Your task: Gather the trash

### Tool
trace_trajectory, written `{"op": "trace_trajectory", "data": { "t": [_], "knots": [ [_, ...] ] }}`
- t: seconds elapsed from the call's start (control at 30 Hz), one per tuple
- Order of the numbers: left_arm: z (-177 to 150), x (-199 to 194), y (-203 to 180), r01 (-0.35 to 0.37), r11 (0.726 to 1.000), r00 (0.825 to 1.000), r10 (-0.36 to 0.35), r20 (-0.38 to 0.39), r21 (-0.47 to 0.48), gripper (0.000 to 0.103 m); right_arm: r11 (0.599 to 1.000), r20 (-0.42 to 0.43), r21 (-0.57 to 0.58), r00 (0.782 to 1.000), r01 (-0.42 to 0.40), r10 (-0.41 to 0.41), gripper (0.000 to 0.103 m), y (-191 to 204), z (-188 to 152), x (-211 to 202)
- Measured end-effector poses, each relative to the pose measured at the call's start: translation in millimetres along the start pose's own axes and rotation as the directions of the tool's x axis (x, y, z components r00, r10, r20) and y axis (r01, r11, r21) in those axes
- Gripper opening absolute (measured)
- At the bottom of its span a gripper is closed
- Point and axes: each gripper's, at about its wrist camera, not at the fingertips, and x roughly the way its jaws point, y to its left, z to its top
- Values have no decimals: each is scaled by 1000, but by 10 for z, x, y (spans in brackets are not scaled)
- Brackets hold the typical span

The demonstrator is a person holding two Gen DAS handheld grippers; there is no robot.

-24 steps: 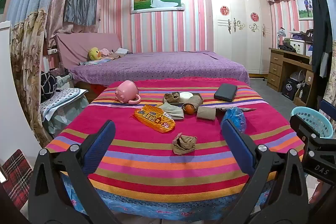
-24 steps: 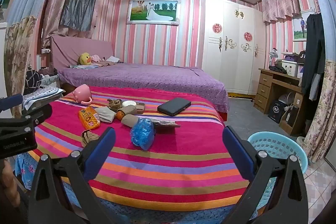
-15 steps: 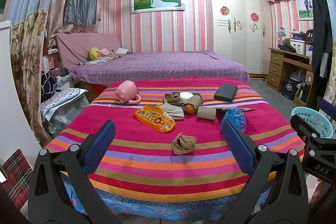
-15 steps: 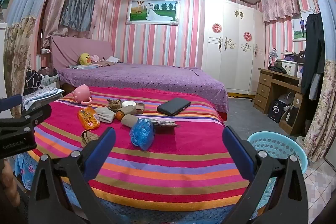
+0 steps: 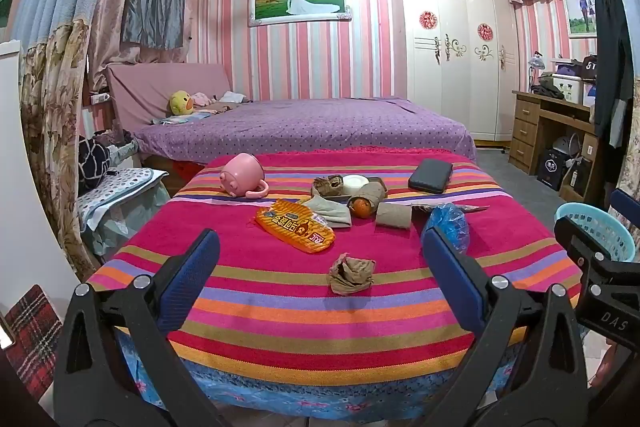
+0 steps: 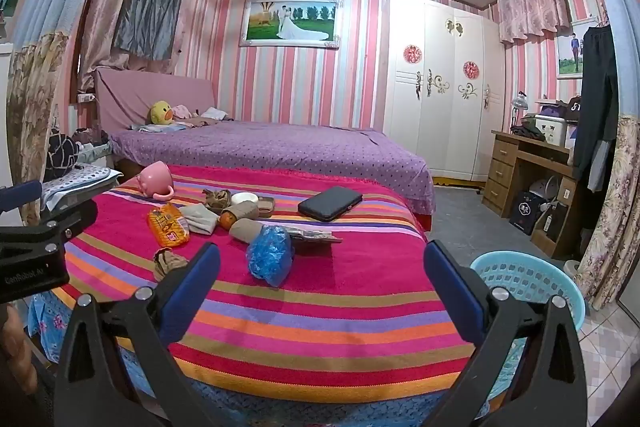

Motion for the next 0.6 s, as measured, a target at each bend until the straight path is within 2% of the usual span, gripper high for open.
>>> {"op": "trace_trajectory", "data": {
  "t": [0.6],
  "knots": [
    [-2,0,-2,2,1000,1000,-2,0,-1,98,1000,-1,-2,1000,-1,1,99,-1,0,5]
  ]
}}
